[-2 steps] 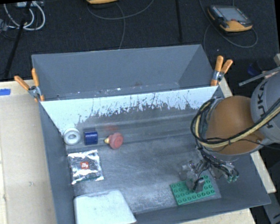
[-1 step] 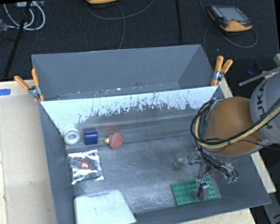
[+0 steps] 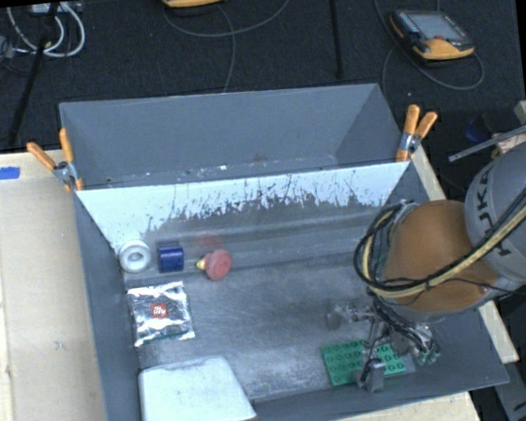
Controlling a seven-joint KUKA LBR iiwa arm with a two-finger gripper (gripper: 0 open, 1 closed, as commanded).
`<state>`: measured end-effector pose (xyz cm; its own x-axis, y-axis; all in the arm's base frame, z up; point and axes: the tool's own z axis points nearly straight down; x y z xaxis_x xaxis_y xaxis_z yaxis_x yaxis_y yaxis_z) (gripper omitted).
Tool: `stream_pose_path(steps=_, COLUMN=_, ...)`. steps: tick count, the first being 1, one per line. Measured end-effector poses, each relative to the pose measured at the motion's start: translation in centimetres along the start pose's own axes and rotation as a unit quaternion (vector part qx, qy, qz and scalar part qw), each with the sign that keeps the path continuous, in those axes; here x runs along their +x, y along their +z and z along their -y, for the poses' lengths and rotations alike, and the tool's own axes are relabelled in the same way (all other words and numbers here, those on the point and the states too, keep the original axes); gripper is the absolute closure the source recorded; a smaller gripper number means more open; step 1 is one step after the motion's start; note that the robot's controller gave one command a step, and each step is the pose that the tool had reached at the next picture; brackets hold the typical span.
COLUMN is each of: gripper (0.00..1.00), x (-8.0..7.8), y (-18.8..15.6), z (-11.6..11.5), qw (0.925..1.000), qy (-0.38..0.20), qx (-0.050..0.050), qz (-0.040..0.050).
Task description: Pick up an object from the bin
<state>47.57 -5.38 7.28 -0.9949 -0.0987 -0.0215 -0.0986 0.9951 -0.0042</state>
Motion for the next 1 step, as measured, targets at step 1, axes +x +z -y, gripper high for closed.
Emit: stream_pose_path(steps=1, gripper=1.00, x=0.04, y=-0.04, z=-0.06, qw=1.0000, qy=-0.001, qx=-0.001, qz=-0.0008)
